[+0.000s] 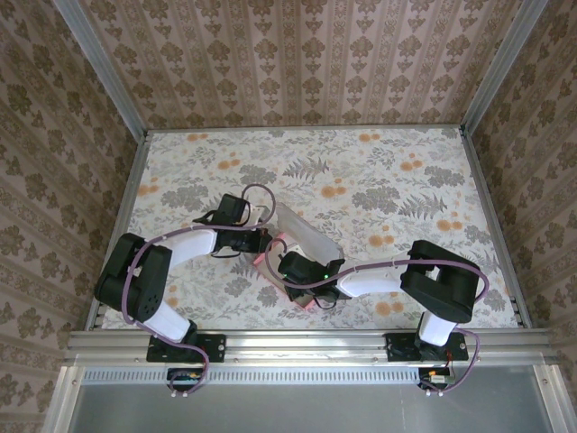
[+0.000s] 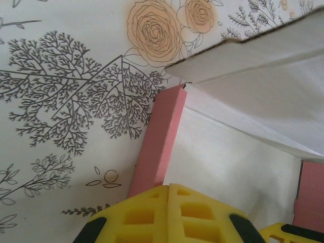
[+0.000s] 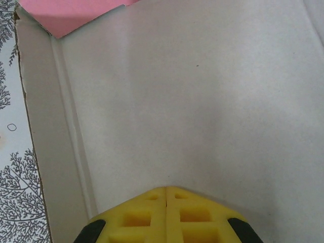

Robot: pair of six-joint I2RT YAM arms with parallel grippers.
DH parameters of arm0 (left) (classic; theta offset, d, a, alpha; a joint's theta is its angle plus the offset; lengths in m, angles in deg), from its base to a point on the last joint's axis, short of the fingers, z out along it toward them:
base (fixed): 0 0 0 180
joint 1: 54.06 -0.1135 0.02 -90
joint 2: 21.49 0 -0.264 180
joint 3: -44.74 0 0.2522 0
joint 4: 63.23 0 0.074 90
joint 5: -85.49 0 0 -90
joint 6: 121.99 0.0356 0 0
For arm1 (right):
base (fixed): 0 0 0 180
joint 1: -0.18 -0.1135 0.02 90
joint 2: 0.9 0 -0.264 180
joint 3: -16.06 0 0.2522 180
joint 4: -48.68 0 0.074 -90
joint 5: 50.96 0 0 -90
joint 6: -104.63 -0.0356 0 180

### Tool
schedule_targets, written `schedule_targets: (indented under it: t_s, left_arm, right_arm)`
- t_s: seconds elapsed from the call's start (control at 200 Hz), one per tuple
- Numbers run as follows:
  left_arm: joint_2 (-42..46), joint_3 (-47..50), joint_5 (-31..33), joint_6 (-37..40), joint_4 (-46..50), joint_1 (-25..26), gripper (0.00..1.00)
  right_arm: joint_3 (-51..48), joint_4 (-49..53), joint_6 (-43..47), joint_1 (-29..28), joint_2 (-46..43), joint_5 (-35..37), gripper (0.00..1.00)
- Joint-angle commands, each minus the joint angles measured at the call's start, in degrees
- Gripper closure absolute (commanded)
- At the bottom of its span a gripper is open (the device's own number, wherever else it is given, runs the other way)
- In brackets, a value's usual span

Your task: Fold the paper box

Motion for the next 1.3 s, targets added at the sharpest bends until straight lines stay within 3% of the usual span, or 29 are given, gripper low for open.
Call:
schedule_targets:
  t_s: [0.0, 0.39, 0.555, 0.775, 0.995, 1.115, 1.3]
  left_arm:
    - [-2.1, 1.7, 4.2, 1.6, 4.6, 1.0, 1.00]
    - [-2.5, 0.2, 8.7, 1.0, 7.8, 1.2, 1.00]
    - [2.0, -0.8, 2.6, -2.2, 6.2, 1.2, 1.00]
    - [9.2, -4.7, -2.5, -5.1, 8.5, 1.2, 0.83]
    - [14.6, -4.4, -1.5, -4.6, 15.4, -0.4, 0.77]
    - [17.3, -3.1, -2.1, -5.1, 17.9, -1.1, 0.68]
    - [20.9, -0.1, 2.9, -8.0, 23.9, 1.8, 0.59]
  right_arm:
    - [-1.7, 4.2, -0.7, -0.7, 3.7, -2.1, 1.00]
    - [-1.7, 4.0, -0.4, -0.8, 2.0, -2.2, 1.00]
    - [1.0, 5.7, 2.5, -0.7, -2.7, -2.8, 1.00]
    - [6.4, 10.9, 7.1, -0.5, -8.4, -3.9, 0.99]
    - [11.5, 19.7, 13.0, 2.0, -17.6, -5.3, 0.86]
    - [17.9, 29.7, 18.2, 5.0, -21.6, -6.7, 0.70]
    - [26.7, 43.0, 25.2, 11.3, -23.8, -6.5, 0.46]
